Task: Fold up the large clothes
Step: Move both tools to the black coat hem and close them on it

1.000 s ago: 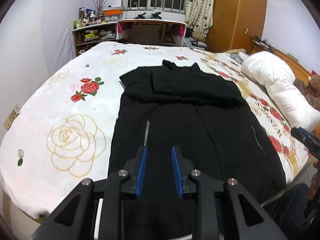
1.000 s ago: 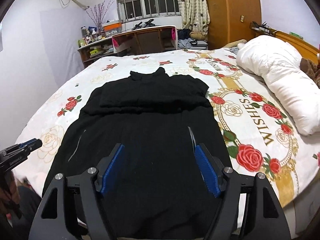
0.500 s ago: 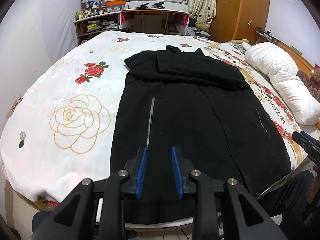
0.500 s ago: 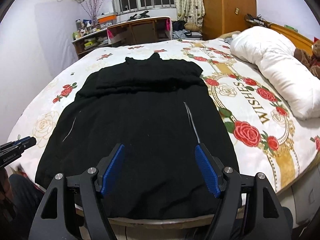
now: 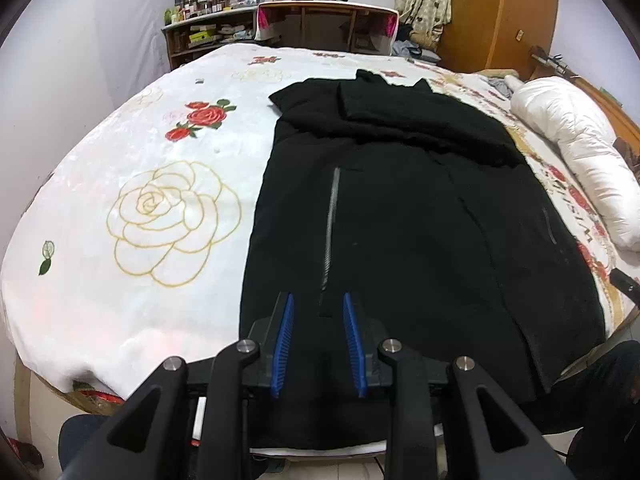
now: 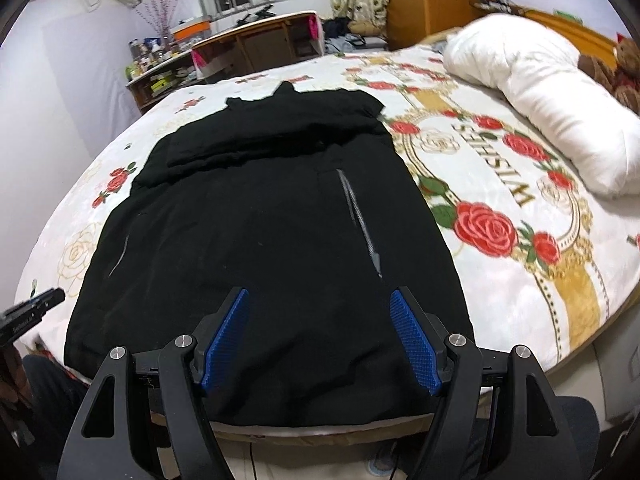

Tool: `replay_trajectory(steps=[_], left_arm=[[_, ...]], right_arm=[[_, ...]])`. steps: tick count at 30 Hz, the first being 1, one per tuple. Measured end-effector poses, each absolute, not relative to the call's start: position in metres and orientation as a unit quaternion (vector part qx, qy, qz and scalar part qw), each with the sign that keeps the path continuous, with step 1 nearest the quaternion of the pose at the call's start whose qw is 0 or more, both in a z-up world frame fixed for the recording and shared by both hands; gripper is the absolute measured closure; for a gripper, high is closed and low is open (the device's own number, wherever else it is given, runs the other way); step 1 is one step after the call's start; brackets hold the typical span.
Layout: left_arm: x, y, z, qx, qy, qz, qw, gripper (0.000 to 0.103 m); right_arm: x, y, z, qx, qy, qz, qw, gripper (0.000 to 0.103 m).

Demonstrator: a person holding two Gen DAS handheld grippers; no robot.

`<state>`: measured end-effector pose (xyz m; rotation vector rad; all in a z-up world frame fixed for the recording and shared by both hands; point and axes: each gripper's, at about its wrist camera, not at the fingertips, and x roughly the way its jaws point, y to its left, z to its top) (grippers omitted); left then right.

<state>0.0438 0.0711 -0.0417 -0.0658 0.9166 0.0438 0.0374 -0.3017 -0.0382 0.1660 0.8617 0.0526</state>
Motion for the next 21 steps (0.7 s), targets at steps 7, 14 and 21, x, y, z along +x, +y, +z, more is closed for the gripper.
replay_trajectory(steps=[7,14,21], left_arm=[[0.047,0.080,-0.058,-0.032,0.455,0.028,0.889,0.063],[0.052,0.086,-0.074,-0.033,0.468,0.033,0.883,0.061],[0.061,0.097,-0.091,-0.036,0.482,0.044,0.874,0.054]], right_arm=[[0.045,-0.323,-0.058,0.104,0.445,0.014,0.889,0.030],[0.049,-0.338,-0.073,0.117,0.461,0.000,0.879,0.030],[0.061,-0.360,-0.089,0.133,0.484,-0.014,0.865,0.030]])
